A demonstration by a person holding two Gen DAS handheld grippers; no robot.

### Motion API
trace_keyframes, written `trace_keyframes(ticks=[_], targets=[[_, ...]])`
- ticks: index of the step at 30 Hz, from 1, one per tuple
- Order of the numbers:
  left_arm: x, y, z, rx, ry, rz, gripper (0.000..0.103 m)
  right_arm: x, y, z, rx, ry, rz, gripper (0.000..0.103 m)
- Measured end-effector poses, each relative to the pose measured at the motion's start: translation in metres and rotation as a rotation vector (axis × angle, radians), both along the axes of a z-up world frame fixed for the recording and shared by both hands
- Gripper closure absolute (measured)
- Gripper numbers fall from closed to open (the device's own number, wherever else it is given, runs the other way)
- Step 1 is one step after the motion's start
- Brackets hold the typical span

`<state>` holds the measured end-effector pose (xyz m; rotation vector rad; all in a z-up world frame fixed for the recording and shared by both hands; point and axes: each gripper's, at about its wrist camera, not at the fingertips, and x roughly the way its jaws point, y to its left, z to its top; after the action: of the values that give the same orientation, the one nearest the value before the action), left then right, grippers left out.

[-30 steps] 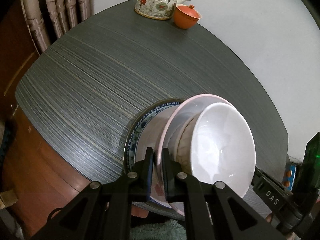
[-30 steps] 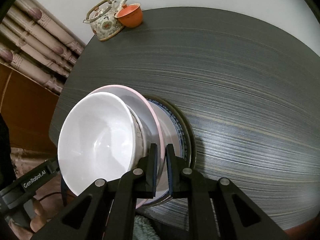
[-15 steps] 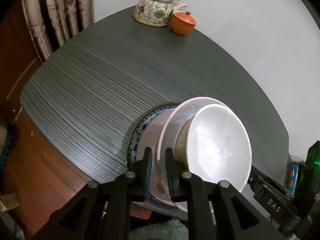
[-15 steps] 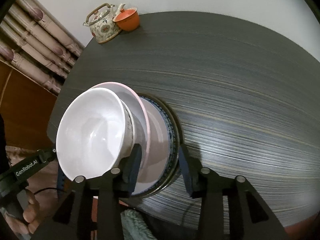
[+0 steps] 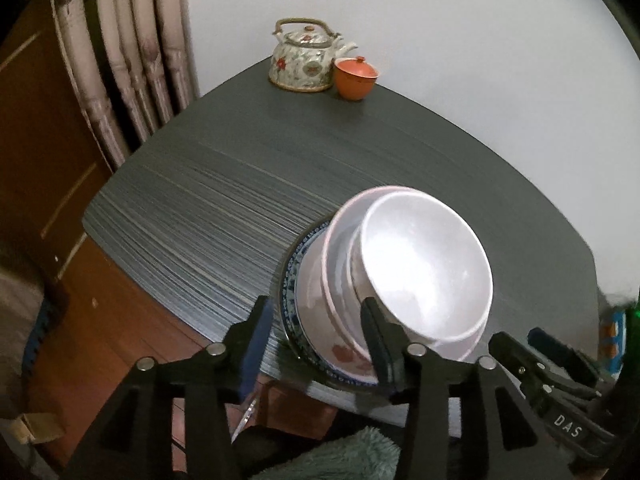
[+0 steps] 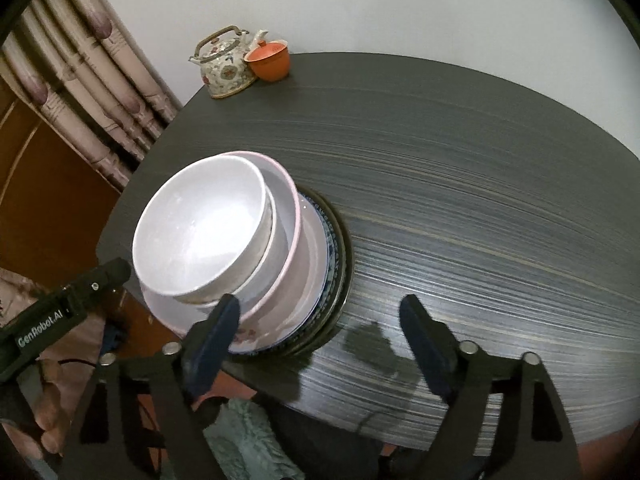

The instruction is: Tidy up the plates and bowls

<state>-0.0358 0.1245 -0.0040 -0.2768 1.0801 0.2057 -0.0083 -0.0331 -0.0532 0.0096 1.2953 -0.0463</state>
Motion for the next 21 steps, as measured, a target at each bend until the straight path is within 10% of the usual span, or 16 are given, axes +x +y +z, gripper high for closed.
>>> trace_keyframes(ticks=[21], targets=[[-0.019, -0.025, -0.008, 0.075, 0.013, -0.023, 0.047, -0.032, 0.021, -0.005, -0.003, -0.003, 0.07, 0.002]])
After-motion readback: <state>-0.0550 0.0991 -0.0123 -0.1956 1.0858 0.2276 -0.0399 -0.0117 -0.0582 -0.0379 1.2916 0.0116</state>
